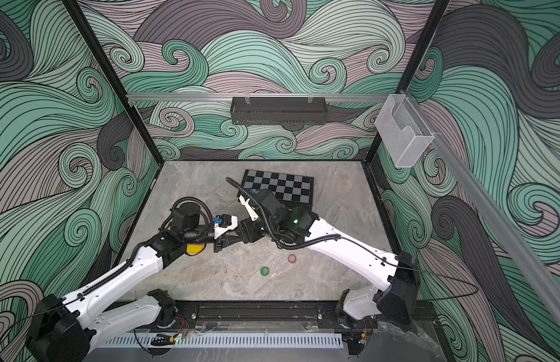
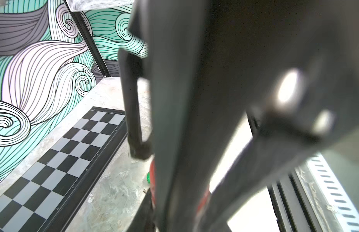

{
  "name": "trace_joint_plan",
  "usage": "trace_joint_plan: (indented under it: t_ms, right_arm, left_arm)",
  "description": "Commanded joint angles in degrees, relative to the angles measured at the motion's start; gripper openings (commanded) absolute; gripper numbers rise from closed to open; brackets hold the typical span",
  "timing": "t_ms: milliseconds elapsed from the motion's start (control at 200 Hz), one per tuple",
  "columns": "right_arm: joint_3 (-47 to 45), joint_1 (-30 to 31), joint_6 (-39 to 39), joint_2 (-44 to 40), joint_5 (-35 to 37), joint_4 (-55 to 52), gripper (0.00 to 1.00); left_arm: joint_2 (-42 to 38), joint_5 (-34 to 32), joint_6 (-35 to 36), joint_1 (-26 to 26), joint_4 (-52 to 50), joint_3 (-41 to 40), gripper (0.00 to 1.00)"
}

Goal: Close the paint jar lid
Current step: Screw the lid onto the paint jar.

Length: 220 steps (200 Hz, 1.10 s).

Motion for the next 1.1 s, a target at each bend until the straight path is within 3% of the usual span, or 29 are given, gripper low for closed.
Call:
trace_joint_plan:
  t_ms: [0, 250, 575, 695, 801, 841, 961, 1096]
  right_arm:
    - [-1.6, -2.1, -5.0, -2.6, 0.0, 2.2, 0.75]
    - [-6.9, -7.3, -14.8, -9.6, -7.8, 7.6, 0.98]
    - [-13.2, -9.7, -36.7, -12.7, -30.6, 13.3, 0.98]
    - [-15.6, -9.5, -48.1, -12.7, -35.7, 13.5, 0.91]
    - [-16.7, -8.3, -55.8, -12.6, -35.7, 12.9, 0.91]
    - [-16.9, -7.7, -58.2, -12.3, -34.7, 12.4, 0.87]
    - [-16.1, -6.9, -61.0, -10.8, -32.0, 11.4, 0.76]
    - [-14.4, -6.9, -62.0, -8.4, -31.6, 10.2, 0.71]
  left_arm:
    - [0.3, 1.3, 1.5, -0.1, 0.1, 2.1, 0.26]
    - [1.1, 2.8, 3.7, -0.1, -3.6, 3.3, 0.26]
    - [4.0, 9.1, 11.0, -0.1, -13.8, 6.3, 0.26]
    - [5.1, 10.6, 13.0, -0.1, -17.7, 7.7, 0.26]
    - [5.4, 11.3, 14.1, -0.1, -19.3, 8.1, 0.26]
    - [5.4, 11.3, 14.6, -0.1, -20.1, 8.4, 0.26]
    - [5.2, 10.5, 15.0, -0.1, -20.5, 8.4, 0.26]
    - [5.0, 8.8, 14.1, -0.1, -19.1, 8.0, 0.26]
